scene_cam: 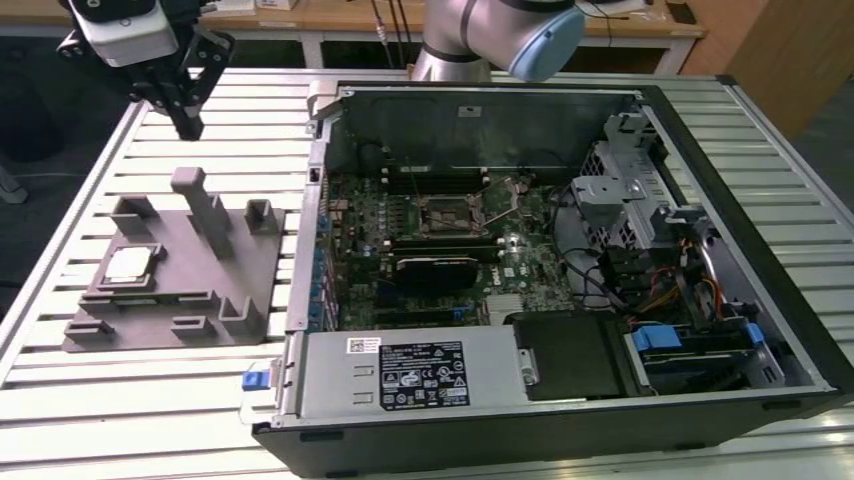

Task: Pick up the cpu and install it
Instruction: 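Reach for the cpu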

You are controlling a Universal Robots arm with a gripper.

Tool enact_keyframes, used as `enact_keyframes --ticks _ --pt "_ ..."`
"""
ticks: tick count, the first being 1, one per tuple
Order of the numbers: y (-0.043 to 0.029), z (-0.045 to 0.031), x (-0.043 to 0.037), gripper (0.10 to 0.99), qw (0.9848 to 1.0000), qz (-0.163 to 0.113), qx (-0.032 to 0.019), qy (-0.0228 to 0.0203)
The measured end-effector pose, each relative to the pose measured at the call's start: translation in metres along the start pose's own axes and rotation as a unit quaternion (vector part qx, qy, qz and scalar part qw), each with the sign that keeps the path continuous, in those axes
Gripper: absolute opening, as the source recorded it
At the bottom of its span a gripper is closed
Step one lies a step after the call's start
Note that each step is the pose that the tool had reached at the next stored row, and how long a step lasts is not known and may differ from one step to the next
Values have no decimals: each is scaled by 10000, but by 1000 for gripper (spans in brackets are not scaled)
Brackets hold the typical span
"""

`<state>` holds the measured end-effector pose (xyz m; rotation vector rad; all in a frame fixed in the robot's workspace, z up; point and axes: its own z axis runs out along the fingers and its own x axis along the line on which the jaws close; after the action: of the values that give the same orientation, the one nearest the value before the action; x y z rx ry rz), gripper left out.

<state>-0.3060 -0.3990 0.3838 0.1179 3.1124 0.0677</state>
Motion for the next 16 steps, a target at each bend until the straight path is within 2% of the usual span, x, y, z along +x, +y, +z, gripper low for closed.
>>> enact_keyframes --ticks 16 --pt "-25 99 267 106 10000 0 1 0"
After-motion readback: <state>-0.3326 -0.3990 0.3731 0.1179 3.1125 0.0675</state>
